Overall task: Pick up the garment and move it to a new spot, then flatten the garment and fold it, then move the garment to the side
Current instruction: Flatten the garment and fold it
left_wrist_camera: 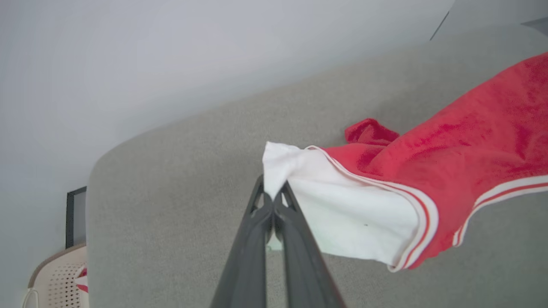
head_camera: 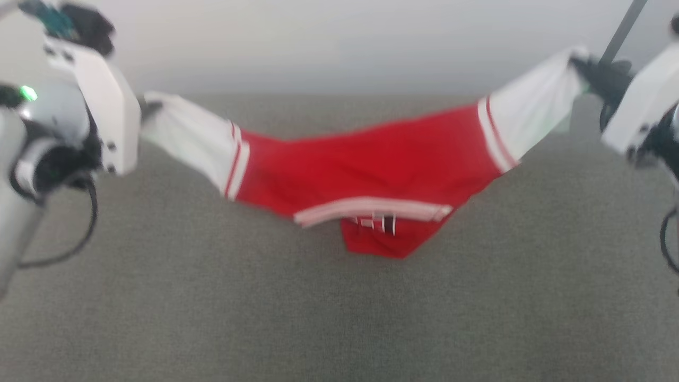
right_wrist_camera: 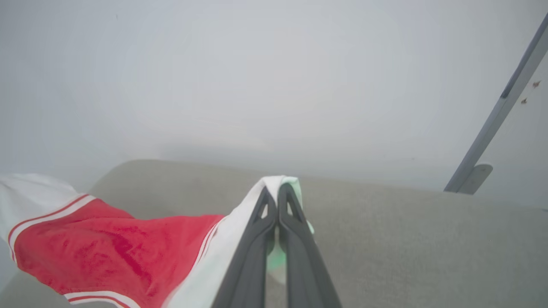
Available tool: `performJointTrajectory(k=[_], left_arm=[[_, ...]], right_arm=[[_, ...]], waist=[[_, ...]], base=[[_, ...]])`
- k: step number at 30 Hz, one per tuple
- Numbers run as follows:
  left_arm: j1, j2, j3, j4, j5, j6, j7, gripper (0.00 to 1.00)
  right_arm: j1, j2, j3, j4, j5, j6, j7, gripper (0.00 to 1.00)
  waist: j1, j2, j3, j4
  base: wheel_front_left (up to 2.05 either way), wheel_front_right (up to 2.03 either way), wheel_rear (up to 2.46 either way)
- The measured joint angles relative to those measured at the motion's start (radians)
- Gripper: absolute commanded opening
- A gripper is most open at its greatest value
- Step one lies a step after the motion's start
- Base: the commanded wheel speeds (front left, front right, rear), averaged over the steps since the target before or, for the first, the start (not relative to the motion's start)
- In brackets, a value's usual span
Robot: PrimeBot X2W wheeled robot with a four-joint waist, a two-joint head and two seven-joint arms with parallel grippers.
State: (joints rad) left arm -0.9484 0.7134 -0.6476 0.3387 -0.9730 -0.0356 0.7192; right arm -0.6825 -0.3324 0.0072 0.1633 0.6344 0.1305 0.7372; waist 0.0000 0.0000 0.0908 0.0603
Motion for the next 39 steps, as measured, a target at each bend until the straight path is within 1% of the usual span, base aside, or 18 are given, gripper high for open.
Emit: performJointTrajectory(k=[4,9,11,13,15,17,20,22,24,25,27,31,32,34,35,36,38,39], left_arm=[[-0.099,-0.009,0.018,0.019,0.020,-0.005,-0.008,0.00],[-0.203,-0.034,0.028,0.061,0.046,-0.027,-0.035,0.00],[-0.238,-0.044,0.029,0.090,0.057,-0.034,-0.051,0.00],[-0.276,-0.062,0.032,0.116,0.066,-0.041,-0.079,0.00],[-0.314,-0.079,0.029,0.146,0.099,-0.049,-0.122,0.00],[-0.353,-0.100,0.026,0.184,0.115,-0.052,-0.156,0.00],[-0.414,-0.135,0.021,0.242,0.150,-0.061,-0.237,0.00],[-0.472,-0.157,0.023,0.278,0.180,-0.066,-0.306,0.00],[-0.541,-0.169,0.023,0.309,0.233,-0.066,-0.396,0.00],[-0.574,-0.178,0.030,0.329,0.242,-0.066,-0.431,0.00],[-0.633,-0.187,0.034,0.361,0.286,-0.057,-0.530,0.00],[-0.727,-0.213,0.053,0.435,0.327,-0.043,-0.703,0.00],[-0.743,-0.218,0.053,0.459,0.336,-0.044,-0.738,0.00],[-0.753,-0.230,0.046,0.511,0.351,-0.051,-0.791,0.00],[-0.750,-0.239,0.036,0.544,0.349,-0.059,-0.795,0.00],[-0.722,-0.261,0.018,0.589,0.347,-0.075,-0.816,0.00],[-0.677,-0.278,0.002,0.639,0.335,-0.083,-0.812,0.00],[-0.649,-0.284,-0.008,0.656,0.325,-0.086,-0.807,0.00]], right_arm=[[-0.115,0.045,-0.039,0.008,-0.051,0.000,-0.035,0.00],[-0.227,0.072,-0.051,0.041,-0.119,0.000,-0.082,0.00],[-0.266,0.086,-0.056,0.072,-0.138,0.000,-0.105,0.00],[-0.301,0.091,-0.060,0.109,-0.183,0.000,-0.156,0.00],[-0.345,0.091,-0.055,0.144,-0.211,0.000,-0.197,0.00],[-0.392,0.088,-0.032,0.191,-0.253,0.000,-0.246,0.00],[-0.468,0.088,-0.010,0.260,-0.301,0.000,-0.352,0.00],[-0.527,0.082,-0.004,0.300,-0.341,0.000,-0.444,0.00],[-0.589,0.079,-0.011,0.338,-0.390,0.000,-0.556,0.00],[-0.619,0.077,-0.006,0.358,-0.421,0.000,-0.607,0.00],[-0.672,0.073,-0.002,0.391,-0.487,0.000,-0.728,0.00],[-0.755,0.077,-0.005,0.468,-0.602,0.000,-0.905,0.00],[-0.770,0.081,-0.003,0.488,-0.623,0.000,-0.935,0.00],[-0.779,0.085,0.007,0.532,-0.652,0.000,-0.959,0.00],[-0.776,0.090,0.008,0.559,-0.654,0.000,-0.967,0.00],[-0.758,0.094,0.026,0.614,-0.656,0.000,-0.970,0.00],[-0.724,0.092,0.045,0.664,-0.650,0.000,-0.973,0.00],[-0.702,0.091,0.053,0.688,-0.629,0.000,-0.973,0.00]], waist=[[0.0000,0.0000,-0.048,0.001],[0.0000,0.0000,-0.079,0.002],[0.0001,0.0000,-0.074,0.002],[0.0000,0.0000,-0.059,0.001],[0.0001,0.0000,-0.038,0.001],[0.0001,0.0000,-0.009,0.000],[0.0000,0.0000,0.046,-0.001],[0.0000,0.0000,0.088,-0.002],[0.0000,0.0000,0.134,-0.002],[0.0000,0.0000,0.156,-0.002],[0.0000,0.0000,0.202,-0.002],[0.0000,0.0000,0.283,-0.001],[0.0000,0.0000,0.300,0.000],[0.0000,-0.0001,0.328,0.002],[0.0001,0.0000,0.338,0.003],[0.0001,0.0000,0.345,0.008],[0.0001,0.0000,0.335,0.011],[0.0001,0.0000,0.327,0.013]], base=[[0.00,0.00,0.00],[0.00,0.00,0.00],[0.00,0.00,0.00],[0.00,0.00,0.00],[0.00,0.00,0.00],[0.00,0.00,0.00],[0.00,0.00,0.00],[0.00,0.00,0.00],[0.00,0.00,0.00],[0.00,0.00,0.00],[0.00,0.00,0.00],[0.00,0.00,0.00],[0.00,0.00,0.00],[0.00,0.00,0.00],[0.00,0.00,0.00],[0.00,0.00,0.00],[0.00,0.00,0.00],[0.00,0.00,0.00]])
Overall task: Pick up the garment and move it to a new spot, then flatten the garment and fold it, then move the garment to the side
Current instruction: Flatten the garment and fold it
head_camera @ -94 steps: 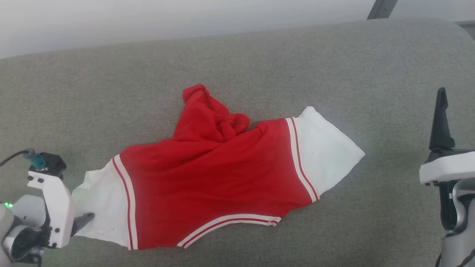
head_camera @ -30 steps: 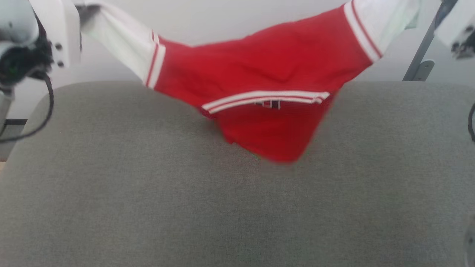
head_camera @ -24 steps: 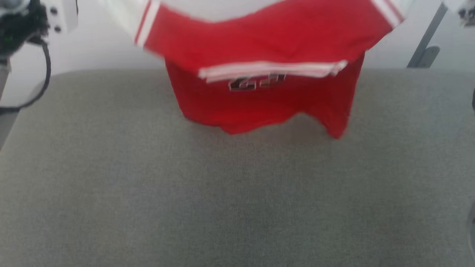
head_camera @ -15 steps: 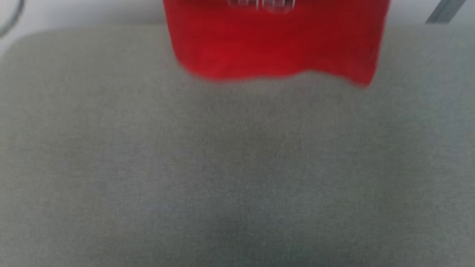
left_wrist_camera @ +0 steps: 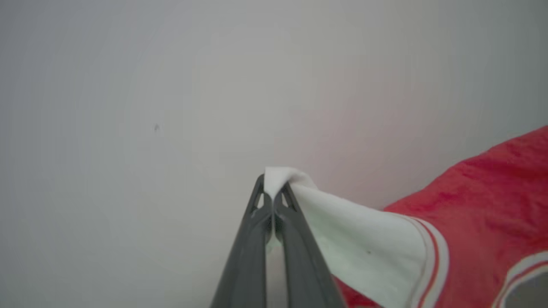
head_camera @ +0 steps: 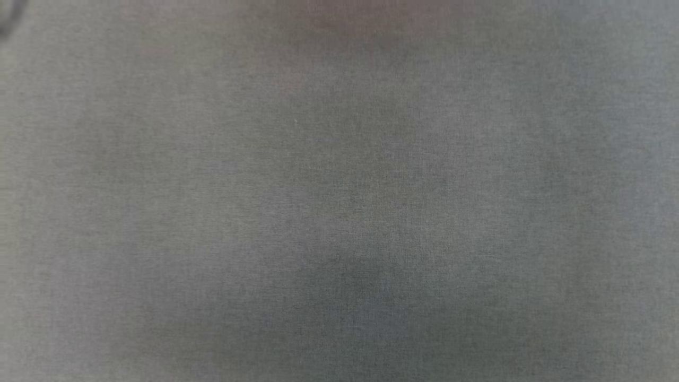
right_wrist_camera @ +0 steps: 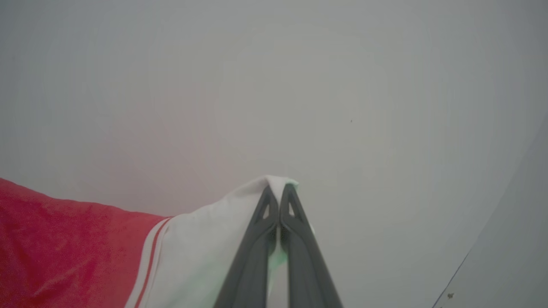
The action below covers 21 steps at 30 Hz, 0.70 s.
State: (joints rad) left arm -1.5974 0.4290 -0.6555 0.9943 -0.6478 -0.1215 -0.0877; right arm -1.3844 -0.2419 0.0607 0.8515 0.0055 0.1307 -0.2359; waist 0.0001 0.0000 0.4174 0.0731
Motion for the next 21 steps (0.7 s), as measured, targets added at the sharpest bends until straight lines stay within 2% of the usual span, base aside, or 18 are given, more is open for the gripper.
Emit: performJointTrajectory(k=[6,11,14,18,21], left_arm=[[0.200,-0.023,-0.075,0.030,-0.071,-0.007,0.090,0.00],[0.410,0.027,-0.133,-0.066,-0.182,-0.008,0.190,0.00],[0.523,0.071,-0.148,-0.137,-0.239,-0.008,0.250,0.00],[0.657,0.146,-0.141,-0.251,-0.300,-0.006,0.307,0.00],[0.769,0.211,-0.129,-0.374,-0.349,0.035,0.353,0.00]], right_arm=[[0.173,-0.006,0.097,0.082,0.145,0.000,0.075,0.00],[0.368,-0.034,0.238,-0.007,0.366,0.001,0.192,0.00],[0.501,-0.110,0.319,-0.128,0.486,0.001,0.275,0.00],[0.664,-0.231,0.361,-0.298,0.605,0.000,0.379,0.00],[0.774,-0.300,0.372,-0.427,0.667,0.000,0.459,0.00]], waist=[[0.0001,0.0000,-0.067,0.008],[0.0000,0.0000,-0.138,0.011],[0.0000,0.0000,-0.180,0.012],[0.0000,0.0000,-0.230,0.014],[0.0000,0.0001,-0.257,0.012]], base=[[0.00,0.00,0.00],[0.00,0.00,0.00],[0.00,0.00,0.00],[0.00,0.00,0.00],[0.00,0.00,0.00]])
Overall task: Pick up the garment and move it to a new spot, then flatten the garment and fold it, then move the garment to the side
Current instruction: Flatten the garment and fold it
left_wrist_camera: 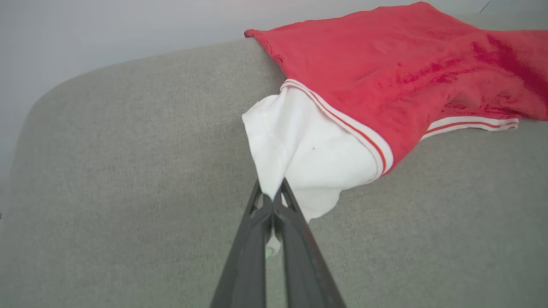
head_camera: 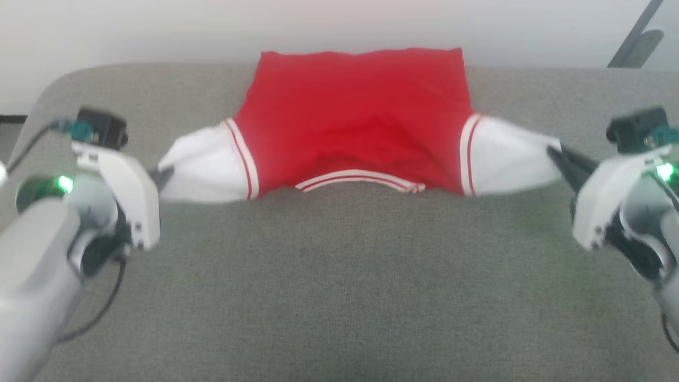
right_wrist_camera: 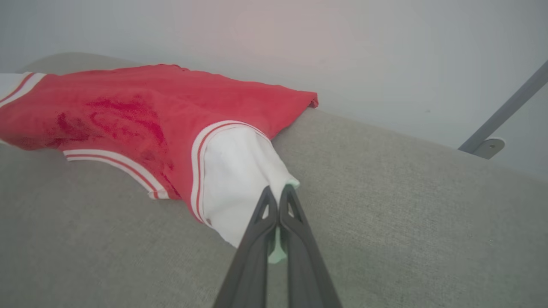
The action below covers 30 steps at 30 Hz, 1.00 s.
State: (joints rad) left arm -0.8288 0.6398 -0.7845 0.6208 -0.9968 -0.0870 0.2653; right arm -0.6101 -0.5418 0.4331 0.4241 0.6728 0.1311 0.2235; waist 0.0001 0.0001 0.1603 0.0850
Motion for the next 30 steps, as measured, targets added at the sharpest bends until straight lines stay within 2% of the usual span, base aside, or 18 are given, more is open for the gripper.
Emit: performJointTrajectory(k=[2,5,12,16,19,22,25,27,30], left_arm=[[0.075,0.052,0.006,-0.107,-0.020,0.043,0.030,0.00],[0.174,0.137,0.030,-0.293,-0.068,0.128,0.067,0.00],[0.391,0.330,0.096,-0.700,-0.176,0.367,0.135,0.00],[0.491,0.419,0.129,-0.891,-0.213,0.497,0.144,0.00],[0.556,0.465,0.141,-0.997,-0.230,0.566,0.137,0.00],[0.604,0.481,0.142,-1.048,-0.234,0.600,0.109,0.00],[0.625,0.477,0.136,-1.054,-0.234,0.601,0.097,0.00],[0.630,0.468,0.125,-1.047,-0.225,0.586,0.084,0.00],[0.621,0.423,0.108,-1.016,-0.206,0.542,0.064,0.00]], right_arm=[[0.070,-0.048,-0.002,-0.083,0.036,0.000,0.058,0.00],[0.174,-0.116,-0.012,-0.202,0.082,0.000,0.149,0.00],[0.401,-0.232,-0.101,-0.422,0.177,0.000,0.341,0.00],[0.512,-0.272,-0.188,-0.525,0.200,0.000,0.413,0.00],[0.593,-0.267,-0.248,-0.585,0.206,0.000,0.458,0.00],[0.649,-0.232,-0.296,-0.620,0.171,0.000,0.481,0.00],[0.669,-0.200,-0.308,-0.628,0.137,0.000,0.484,0.00],[0.672,-0.167,-0.307,-0.621,0.100,0.000,0.481,0.00],[0.659,-0.127,-0.290,-0.576,0.029,0.000,0.455,0.00]], waist=[[0.0000,0.0000,-0.014,-0.002],[0.0000,0.0000,-0.023,0.000],[0.0000,0.0000,-0.012,0.004],[0.0000,0.0000,0.004,0.006],[0.0000,0.0000,0.019,0.007],[0.0000,0.0000,0.037,0.010],[0.0000,0.0000,0.047,0.012],[0.0000,0.0000,0.058,0.015],[0.0000,0.0000,0.069,0.018]], base=[[0.00,0.00,0.00],[0.00,0.00,0.00],[0.00,0.00,0.00],[0.00,0.00,0.00],[0.00,0.00,0.00],[0.00,0.00,0.00],[0.00,0.00,0.00],[0.00,0.00,0.00],[0.00,0.00,0.00]])
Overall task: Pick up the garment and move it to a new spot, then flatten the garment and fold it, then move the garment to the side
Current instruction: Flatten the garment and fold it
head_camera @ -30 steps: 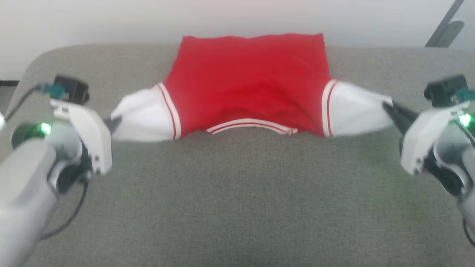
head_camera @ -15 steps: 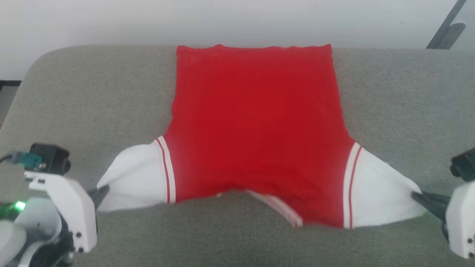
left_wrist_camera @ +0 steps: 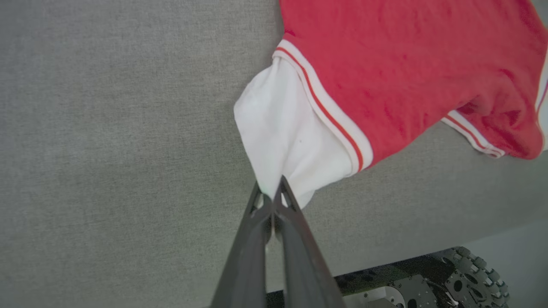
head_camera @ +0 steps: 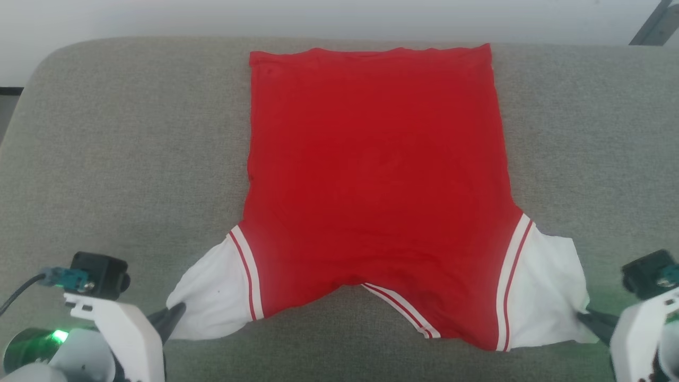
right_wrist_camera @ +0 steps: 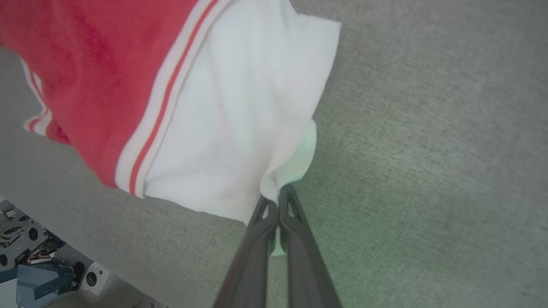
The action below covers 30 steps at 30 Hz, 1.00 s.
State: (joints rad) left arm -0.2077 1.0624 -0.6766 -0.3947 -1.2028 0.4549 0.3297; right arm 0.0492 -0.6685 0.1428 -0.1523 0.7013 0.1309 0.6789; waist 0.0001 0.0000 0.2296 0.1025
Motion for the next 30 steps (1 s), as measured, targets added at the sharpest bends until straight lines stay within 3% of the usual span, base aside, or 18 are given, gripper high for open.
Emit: performJointTrajectory(k=[1,4,12,17,21,27,30], left_arm=[[-0.007,-0.014,-0.003,0.017,0.011,-0.012,-0.007,0.00],[-0.036,-0.046,-0.024,0.068,0.031,-0.048,-0.008,0.00],[-0.092,-0.108,-0.053,0.133,0.075,-0.107,-0.021,0.00],[-0.146,-0.156,-0.067,0.154,0.098,-0.136,-0.025,0.00],[-0.200,-0.198,-0.086,0.175,0.123,-0.165,-0.023,0.00],[-0.301,-0.282,-0.117,0.218,0.167,-0.223,-0.014,0.00],[-0.349,-0.322,-0.132,0.243,0.182,-0.252,-0.015,0.00]], right_arm=[[-0.013,0.010,0.013,0.017,-0.025,0.000,-0.005,0.00],[-0.037,0.034,0.044,0.056,-0.061,0.000,-0.012,1.00],[-0.127,0.033,-0.025,-0.060,-0.048,0.000,0.009,1.00],[-0.286,0.041,-0.081,-0.080,-0.105,0.000,-0.011,1.00],[-0.489,0.100,-0.083,0.044,-0.186,0.000,-0.096,1.00],[-0.807,0.174,-0.063,0.376,-0.296,0.000,-0.226,1.00],[-0.937,0.194,-0.046,0.543,-0.328,0.000,-0.240,1.00]], waist=[[-0.0001,0.0000,0.003,0.001],[0.0000,0.0000,0.006,0.003],[0.0000,0.0000,0.025,0.009],[0.0000,0.0000,0.060,0.021],[0.0000,0.0000,0.101,0.040],[0.0000,0.0000,0.176,0.092],[0.0000,0.0000,0.213,0.128]], base=[[0.00,0.00,0.00],[0.00,0.00,0.00],[0.00,0.00,0.00],[0.00,0.00,0.00],[0.00,0.00,0.00],[0.00,0.00,0.00],[0.00,0.00,0.00]])
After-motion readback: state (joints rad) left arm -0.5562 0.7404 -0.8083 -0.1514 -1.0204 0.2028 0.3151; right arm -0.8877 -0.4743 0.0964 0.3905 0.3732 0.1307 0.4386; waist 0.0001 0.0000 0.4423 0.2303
